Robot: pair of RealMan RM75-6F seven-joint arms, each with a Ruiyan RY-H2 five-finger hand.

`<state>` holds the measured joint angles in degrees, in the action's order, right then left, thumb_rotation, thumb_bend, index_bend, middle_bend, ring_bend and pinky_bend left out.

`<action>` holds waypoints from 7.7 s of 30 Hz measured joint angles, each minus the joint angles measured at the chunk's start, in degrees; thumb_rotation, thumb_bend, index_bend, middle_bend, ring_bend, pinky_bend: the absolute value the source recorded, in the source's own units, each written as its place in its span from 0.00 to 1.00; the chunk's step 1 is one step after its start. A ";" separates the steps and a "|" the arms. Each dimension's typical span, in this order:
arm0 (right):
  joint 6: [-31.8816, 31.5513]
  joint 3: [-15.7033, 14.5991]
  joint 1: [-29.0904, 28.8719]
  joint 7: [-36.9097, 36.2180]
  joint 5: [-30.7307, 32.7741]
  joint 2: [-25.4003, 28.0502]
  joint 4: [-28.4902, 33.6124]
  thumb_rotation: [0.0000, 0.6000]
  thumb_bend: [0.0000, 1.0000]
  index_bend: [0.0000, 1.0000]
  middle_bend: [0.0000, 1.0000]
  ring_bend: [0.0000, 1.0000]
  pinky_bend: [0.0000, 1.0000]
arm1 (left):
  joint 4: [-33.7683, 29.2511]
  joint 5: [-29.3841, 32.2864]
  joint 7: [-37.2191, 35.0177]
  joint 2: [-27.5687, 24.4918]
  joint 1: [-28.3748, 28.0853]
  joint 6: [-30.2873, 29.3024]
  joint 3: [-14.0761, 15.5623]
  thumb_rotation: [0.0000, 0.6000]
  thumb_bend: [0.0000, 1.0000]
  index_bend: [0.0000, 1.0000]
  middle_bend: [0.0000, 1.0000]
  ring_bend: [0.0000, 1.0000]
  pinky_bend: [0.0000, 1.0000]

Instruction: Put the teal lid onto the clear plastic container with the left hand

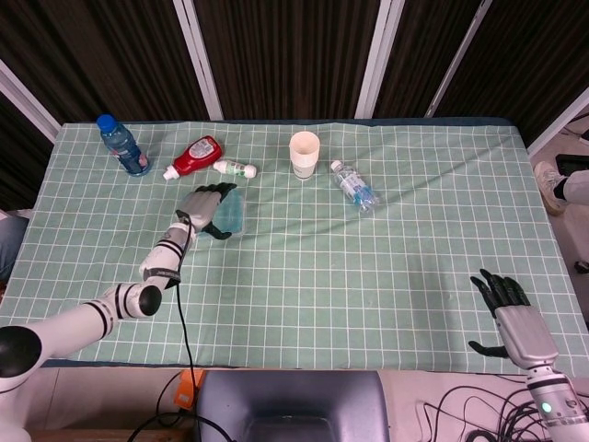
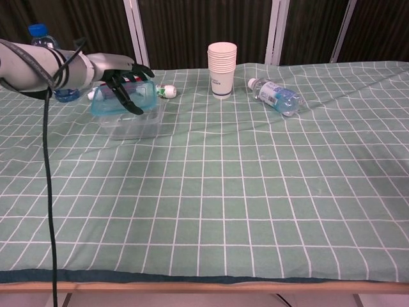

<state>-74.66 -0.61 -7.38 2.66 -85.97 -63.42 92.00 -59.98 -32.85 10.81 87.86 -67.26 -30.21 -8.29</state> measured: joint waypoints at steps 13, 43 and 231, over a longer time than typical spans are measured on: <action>-0.21 -0.26 -0.06 -1.22 -0.45 0.49 -0.13 1.00 0.13 0.00 0.00 0.00 0.00 | 4.41 12.49 11.40 5.95 -3.69 -3.03 2.09 1.00 0.25 0.00 0.49 0.62 0.68; -0.84 -0.36 0.22 -0.86 -0.28 0.62 0.17 1.00 0.13 0.00 0.00 0.00 0.00 | 6.97 8.39 12.09 5.82 -3.68 2.03 3.24 1.00 0.25 0.00 0.49 0.62 0.65; 0.48 -1.09 -0.67 3.03 -0.38 -0.72 1.04 1.00 0.13 0.00 0.00 0.00 0.00 | -15.63 -17.29 15.21 -5.28 15.54 -12.84 5.17 1.00 0.22 0.00 0.24 0.16 0.00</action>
<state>-74.18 -1.70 -8.05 5.69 -86.35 -64.14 93.04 -75.61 -50.15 26.02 82.58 -51.72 -43.05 -3.12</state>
